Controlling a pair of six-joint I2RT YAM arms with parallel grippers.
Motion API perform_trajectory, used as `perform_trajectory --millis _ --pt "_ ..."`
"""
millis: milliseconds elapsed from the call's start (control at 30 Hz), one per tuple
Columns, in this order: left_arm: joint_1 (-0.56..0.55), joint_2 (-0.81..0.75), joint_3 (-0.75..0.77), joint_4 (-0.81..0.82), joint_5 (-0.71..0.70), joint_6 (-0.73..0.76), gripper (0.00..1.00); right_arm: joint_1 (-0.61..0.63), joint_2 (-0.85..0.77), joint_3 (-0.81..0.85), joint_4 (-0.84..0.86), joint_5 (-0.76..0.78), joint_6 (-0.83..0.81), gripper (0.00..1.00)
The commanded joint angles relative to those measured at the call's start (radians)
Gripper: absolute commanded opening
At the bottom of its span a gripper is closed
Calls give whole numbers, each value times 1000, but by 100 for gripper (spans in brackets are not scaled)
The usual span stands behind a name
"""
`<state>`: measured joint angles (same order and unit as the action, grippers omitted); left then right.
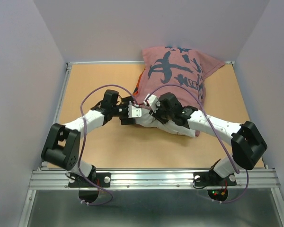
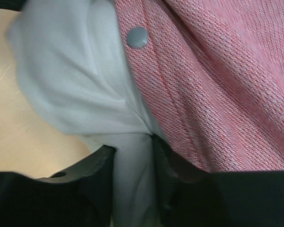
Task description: Put the pillow into the pillowcase
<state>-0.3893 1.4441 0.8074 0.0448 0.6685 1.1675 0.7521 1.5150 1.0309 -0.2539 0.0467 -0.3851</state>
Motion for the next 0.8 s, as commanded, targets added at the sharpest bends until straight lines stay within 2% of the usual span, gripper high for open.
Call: perform_trajectory --millis 0,33,100,267,333,500,533,567,667,767 --pt "9 152 108 61 -9 -25 99 -19 -53 70 55 -39 -23 57" --pt "24 163 143 34 -9 -25 99 -19 -93 52 15 -123 -47 70" --pt "38 170 170 1 -9 -25 99 -8 -198 49 -95 -152 -81 84" --pt "32 167 194 -34 -9 -25 99 -19 -409 18 -344 13 -121 84" --pt "32 202 225 -71 -9 -25 99 -19 -566 -46 -422 25 -127 86" --pt "66 303 309 -169 -9 -25 99 -20 -754 -198 -550 186 -110 92" --pt "72 314 337 -196 -68 -363 99 -20 -780 -268 -564 193 -123 92" --pt "79 332 349 -224 -248 -373 1 -20 -836 -300 -567 203 -129 93" --pt "81 346 374 -241 -230 -378 0 -20 -909 -455 -555 260 -161 93" --pt "82 346 383 -261 -225 -385 0 -20 -969 -499 -486 315 -195 92"
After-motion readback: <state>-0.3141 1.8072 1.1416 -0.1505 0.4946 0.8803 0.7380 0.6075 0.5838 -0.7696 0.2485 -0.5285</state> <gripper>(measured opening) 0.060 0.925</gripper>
